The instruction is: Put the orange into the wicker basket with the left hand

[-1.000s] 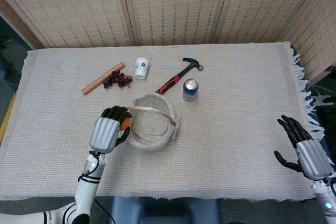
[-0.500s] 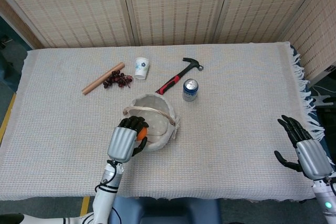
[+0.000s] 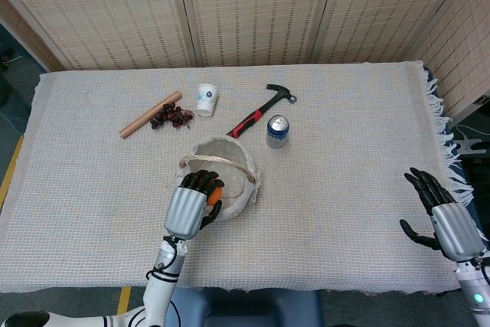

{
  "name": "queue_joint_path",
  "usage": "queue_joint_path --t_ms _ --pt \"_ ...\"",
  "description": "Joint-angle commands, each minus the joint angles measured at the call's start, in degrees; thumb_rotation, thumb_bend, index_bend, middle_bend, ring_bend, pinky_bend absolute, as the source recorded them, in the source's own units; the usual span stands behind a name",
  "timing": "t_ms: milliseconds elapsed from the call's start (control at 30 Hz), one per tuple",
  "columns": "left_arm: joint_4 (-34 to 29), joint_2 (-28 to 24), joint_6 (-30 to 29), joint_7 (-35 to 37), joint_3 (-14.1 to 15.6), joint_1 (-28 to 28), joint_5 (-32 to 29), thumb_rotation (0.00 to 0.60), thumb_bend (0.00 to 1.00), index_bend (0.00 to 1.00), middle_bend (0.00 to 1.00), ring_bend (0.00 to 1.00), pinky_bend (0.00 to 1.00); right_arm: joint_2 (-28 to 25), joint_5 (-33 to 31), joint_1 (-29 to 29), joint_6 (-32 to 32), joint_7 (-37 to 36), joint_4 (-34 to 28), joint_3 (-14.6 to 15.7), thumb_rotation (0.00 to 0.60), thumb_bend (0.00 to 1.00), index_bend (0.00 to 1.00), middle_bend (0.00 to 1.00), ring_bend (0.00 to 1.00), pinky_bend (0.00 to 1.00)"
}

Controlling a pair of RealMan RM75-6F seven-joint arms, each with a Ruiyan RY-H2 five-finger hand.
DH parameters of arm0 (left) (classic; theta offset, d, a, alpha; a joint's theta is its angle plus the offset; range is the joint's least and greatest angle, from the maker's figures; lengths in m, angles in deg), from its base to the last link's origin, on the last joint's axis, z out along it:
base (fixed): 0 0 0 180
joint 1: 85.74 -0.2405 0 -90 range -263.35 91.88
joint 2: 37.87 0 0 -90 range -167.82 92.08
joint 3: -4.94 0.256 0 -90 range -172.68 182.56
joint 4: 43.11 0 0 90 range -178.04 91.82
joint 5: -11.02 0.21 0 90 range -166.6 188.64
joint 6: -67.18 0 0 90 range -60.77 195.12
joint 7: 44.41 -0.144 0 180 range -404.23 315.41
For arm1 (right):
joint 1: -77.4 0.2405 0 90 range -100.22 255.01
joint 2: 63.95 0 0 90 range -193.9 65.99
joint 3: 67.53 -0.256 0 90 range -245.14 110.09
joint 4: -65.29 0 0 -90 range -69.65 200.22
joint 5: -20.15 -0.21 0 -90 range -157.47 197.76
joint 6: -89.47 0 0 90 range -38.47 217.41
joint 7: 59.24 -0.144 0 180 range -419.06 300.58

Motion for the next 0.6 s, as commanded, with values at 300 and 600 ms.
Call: queue_joint_path --t_ms 300,600 --pt "-3.3 -3.7 2.0 0.5 -0.2 -0.7 -1.3 0.600 0.43 0.07 0.08 0.18 0.40 0.2 -0.2 0.1 0.3 0.8 0.0 0.0 0.600 0.22 0.00 0.00 0.00 0.20" --pt "-4.9 -4.9 3.4 0.7 0.1 -0.9 -2.3 0.600 0.41 0.00 0.00 0.05 0.25 0.3 -0.3 0.1 0.4 1.0 0.1 0.0 0.600 0.22 0.00 0.00 0.00 0.20"
